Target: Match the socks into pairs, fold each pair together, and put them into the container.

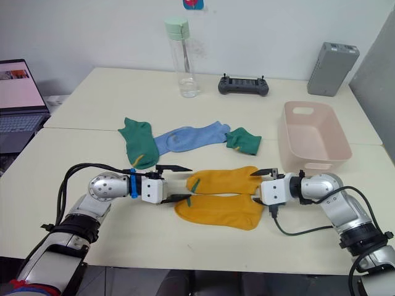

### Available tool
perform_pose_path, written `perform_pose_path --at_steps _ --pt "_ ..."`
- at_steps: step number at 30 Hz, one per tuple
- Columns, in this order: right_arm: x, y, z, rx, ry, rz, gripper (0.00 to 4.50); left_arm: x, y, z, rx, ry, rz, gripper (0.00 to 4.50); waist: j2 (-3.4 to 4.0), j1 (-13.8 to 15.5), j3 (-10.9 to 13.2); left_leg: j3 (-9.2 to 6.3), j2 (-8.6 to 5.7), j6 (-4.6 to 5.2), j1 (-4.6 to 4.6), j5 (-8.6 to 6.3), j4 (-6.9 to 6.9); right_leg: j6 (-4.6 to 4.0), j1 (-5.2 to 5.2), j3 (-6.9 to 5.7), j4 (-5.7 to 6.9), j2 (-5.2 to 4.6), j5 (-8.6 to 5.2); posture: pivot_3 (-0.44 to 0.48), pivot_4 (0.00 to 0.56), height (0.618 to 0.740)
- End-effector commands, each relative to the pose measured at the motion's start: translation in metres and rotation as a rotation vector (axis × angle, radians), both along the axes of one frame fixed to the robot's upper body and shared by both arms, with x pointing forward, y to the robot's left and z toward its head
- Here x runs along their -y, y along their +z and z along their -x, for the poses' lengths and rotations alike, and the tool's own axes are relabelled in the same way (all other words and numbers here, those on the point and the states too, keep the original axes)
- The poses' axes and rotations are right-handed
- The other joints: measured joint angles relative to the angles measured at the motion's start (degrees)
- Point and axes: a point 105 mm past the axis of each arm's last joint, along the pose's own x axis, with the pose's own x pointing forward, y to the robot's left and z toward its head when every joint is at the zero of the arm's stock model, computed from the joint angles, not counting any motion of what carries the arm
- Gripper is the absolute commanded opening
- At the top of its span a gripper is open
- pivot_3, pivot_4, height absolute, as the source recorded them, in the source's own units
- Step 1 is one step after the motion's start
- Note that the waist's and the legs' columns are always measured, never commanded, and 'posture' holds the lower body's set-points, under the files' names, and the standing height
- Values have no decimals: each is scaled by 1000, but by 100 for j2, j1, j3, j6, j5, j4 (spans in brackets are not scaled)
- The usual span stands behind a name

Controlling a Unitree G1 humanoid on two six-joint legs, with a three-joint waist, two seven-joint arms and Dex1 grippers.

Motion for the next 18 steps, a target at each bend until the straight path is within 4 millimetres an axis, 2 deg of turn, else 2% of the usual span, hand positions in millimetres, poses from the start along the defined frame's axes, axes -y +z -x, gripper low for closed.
perform_pose_path --at_steps 1,2,4,11,12,14,18 --pt "-6 13 -2 13 8 -62 3479 7 -3 -1 7 -24 -7 3746 0 2 0 0 -1 0 0 0 3 2 2 0 0 0 1 0 150 740" --pt "-6 14 -2 11 7 -69 3323 7 -3 -2 13 -27 -11 3550 0 2 0 -1 -1 0 0 0 7 3 4 0 0 0 2 0 150 740" --pt "-7 15 -3 12 8 -72 2685 8 -2 -3 17 -28 -11 3044 0 4 0 -2 -1 0 0 0 13 8 7 0 0 0 4 0 150 740" --pt "-7 22 -5 20 13 -96 195 13 2 -7 34 -41 4 861 0 -6 0 -3 0 0 0 0 28 19 11 1 0 2 11 0 150 740" --pt "-6 22 -5 21 13 -91 0 13 2 -7 33 -40 5 539 1 -6 0 -3 0 0 0 0 28 19 11 1 0 2 11 0 150 740" --pt "-5 23 -5 18 13 -92 0 13 3 -9 24 -29 24 27 1 -6 0 -3 0 0 0 0 28 19 12 2 0 2 11 0 150 740" --pt "-6 30 -9 17 7 -117 0 14 12 -15 -6 10 95 27 1 -6 0 -4 0 0 -1 0 28 19 13 1 0 3 11 0 150 740"
